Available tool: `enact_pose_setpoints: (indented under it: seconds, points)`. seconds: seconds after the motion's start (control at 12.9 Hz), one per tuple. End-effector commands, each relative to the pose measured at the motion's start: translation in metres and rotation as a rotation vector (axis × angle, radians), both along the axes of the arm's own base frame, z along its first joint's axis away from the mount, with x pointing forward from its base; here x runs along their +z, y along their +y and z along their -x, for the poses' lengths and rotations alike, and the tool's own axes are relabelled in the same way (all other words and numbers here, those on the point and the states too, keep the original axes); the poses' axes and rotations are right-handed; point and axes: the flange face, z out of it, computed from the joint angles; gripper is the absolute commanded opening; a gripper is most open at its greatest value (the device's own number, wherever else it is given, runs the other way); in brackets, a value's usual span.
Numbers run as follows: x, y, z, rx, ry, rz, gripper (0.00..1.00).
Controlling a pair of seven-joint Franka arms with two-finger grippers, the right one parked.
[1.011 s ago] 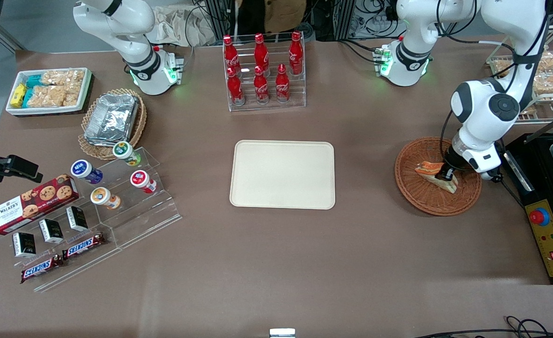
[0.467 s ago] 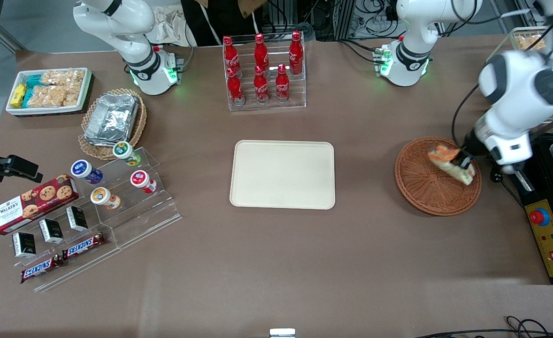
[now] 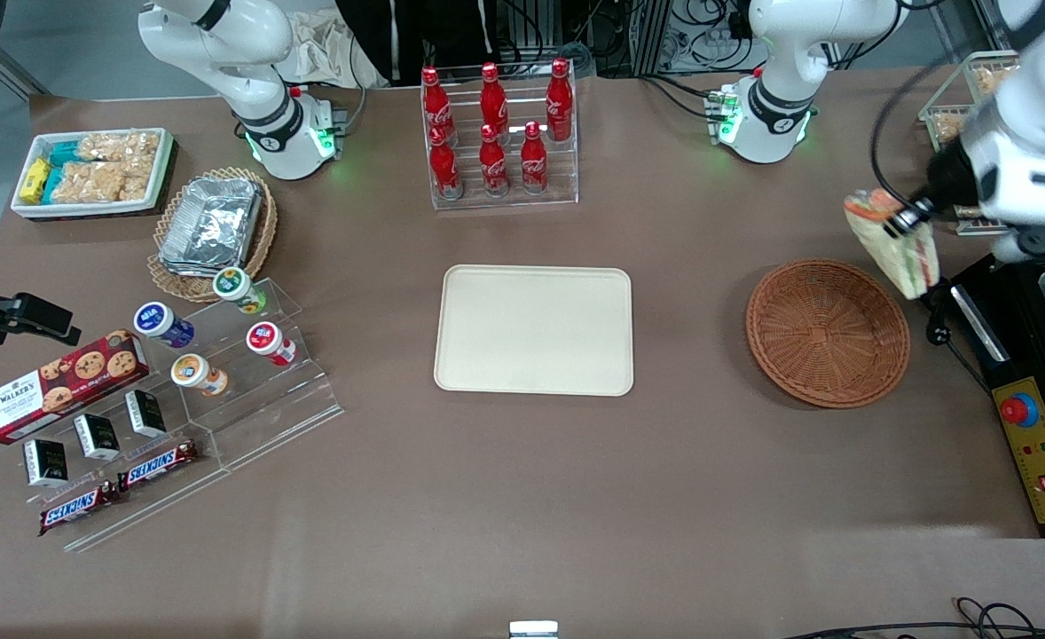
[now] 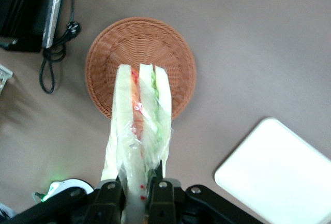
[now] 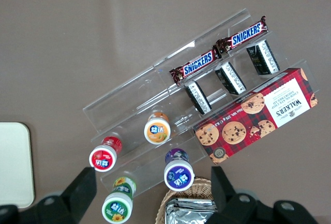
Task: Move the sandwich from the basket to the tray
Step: 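Lift the sandwich and carry it with the left gripper over the cream tray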
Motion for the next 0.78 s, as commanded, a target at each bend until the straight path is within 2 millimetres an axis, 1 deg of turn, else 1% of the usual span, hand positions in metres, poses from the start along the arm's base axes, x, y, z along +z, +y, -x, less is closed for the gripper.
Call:
enact_pose_setpoints:
  seconds: [0.0,0.08,0.16,0.23,0.31,0.39,0.54,0.7]
  points:
    - [0.008,-0.072,0.008,-0.188,0.028,0.111,0.0]
    - [-0.007,-0.106,0.008,-0.247,0.038,0.128,0.0]
    - [-0.026,-0.147,0.014,-0.317,0.024,0.13,0.0]
    - [-0.049,-0.172,0.018,-0.346,-0.012,0.139,0.0]
    - [-0.078,-0.193,0.025,-0.376,-0.033,0.145,0.0]
    - [-0.108,-0.213,0.035,-0.406,-0.056,0.151,0.0]
    - [-0.179,-0.244,0.052,-0.459,-0.11,0.179,0.0]
    - [-0.243,-0.255,0.058,-0.519,-0.118,0.145,0.0]
